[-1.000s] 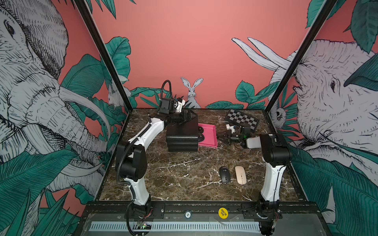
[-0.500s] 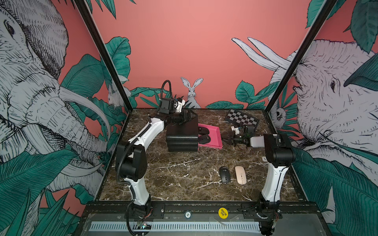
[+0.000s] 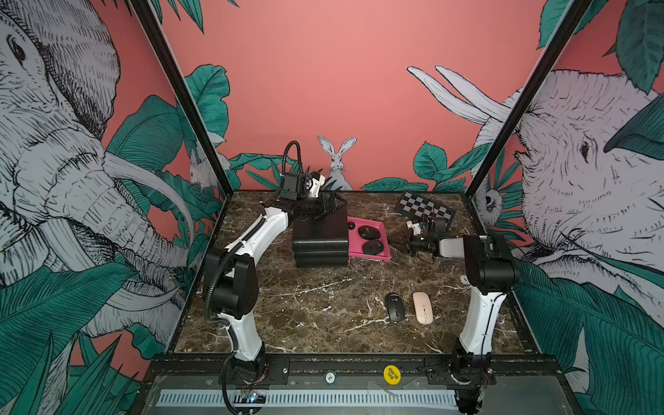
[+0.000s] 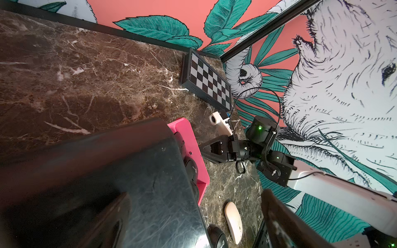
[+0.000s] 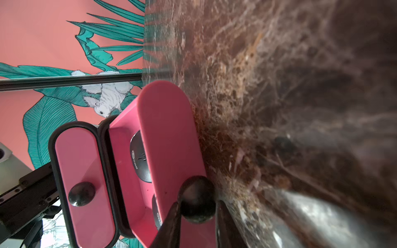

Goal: Take the mice out of the drawer
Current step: Open the drawer in the storage box.

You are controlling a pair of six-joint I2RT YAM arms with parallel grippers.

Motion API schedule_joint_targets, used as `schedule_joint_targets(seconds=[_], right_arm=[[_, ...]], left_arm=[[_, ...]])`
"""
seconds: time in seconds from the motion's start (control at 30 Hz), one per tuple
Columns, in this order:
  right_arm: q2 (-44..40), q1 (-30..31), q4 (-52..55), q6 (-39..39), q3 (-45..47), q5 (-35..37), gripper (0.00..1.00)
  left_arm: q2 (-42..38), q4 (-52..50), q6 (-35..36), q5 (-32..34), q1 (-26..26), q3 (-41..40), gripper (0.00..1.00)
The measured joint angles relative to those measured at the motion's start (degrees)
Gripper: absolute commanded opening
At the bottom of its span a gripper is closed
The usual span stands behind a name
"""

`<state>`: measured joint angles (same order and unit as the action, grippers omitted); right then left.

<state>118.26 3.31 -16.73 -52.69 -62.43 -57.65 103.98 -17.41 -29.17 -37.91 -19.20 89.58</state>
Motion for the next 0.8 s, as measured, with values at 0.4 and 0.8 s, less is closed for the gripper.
schedule_joint_targets(seconds=[0.4, 0.8], right_arm=[[-0.57, 4.17, 0.33, -1.16, -1.33, 4.55, 0.33], [-4.92, 4.13, 0.81, -1.11, -0.74, 6.51, 0.69]], left_arm=[[0.07, 0.04, -0.02, -0.02, 0.0, 0.04, 0.96], [0.17, 0.26, 0.0, -0.24, 0.0, 0.04, 0.96]])
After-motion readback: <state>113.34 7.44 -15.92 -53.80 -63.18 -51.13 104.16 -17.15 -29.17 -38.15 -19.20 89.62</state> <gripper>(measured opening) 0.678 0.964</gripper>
